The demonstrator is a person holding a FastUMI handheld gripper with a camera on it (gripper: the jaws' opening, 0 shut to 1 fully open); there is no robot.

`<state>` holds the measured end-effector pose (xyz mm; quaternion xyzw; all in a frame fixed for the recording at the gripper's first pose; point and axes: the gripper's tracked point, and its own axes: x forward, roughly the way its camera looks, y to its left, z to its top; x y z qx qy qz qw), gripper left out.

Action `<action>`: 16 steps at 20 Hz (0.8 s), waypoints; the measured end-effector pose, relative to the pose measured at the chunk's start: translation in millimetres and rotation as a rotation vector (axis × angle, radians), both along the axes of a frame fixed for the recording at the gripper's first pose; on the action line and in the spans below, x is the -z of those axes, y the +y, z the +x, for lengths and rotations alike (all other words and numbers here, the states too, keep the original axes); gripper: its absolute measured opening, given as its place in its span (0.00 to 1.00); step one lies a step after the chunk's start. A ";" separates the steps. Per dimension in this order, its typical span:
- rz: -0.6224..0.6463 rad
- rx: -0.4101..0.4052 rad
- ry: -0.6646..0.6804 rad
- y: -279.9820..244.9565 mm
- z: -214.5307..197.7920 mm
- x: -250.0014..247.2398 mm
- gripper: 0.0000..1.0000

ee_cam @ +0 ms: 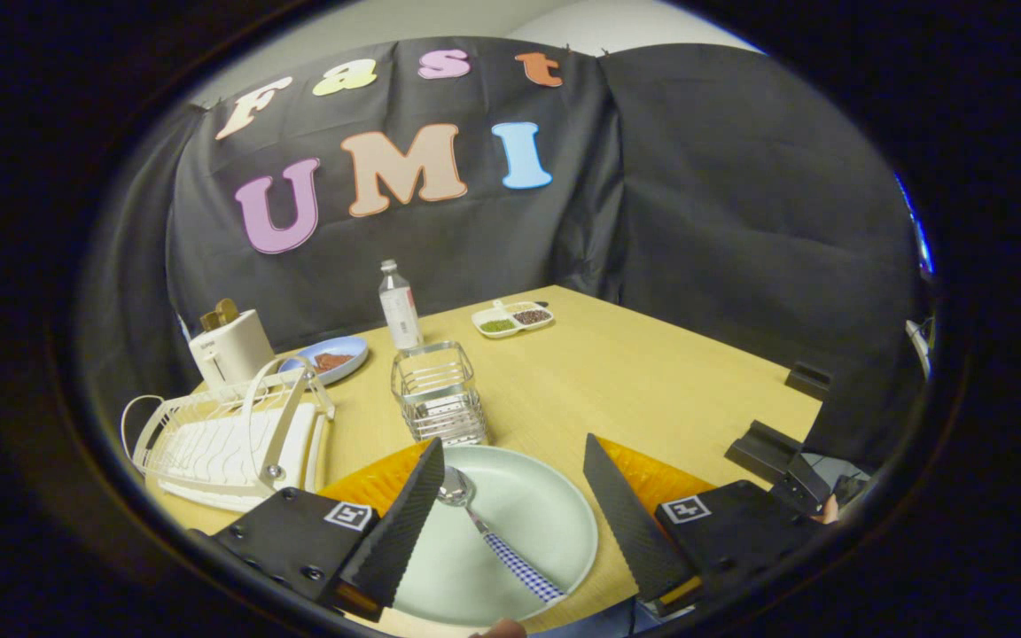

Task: Take the plate from the dish rack, then take the spoon from the basket and place it into the plate.

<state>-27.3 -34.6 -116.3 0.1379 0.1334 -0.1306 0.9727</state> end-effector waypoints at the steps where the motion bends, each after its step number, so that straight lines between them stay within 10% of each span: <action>1: -0.005 0.000 -0.011 0.2 -0.2 -3.5 1.00; 16: -0.067 -0.074 -0.296 22.4 -37.0 -102.9 1.00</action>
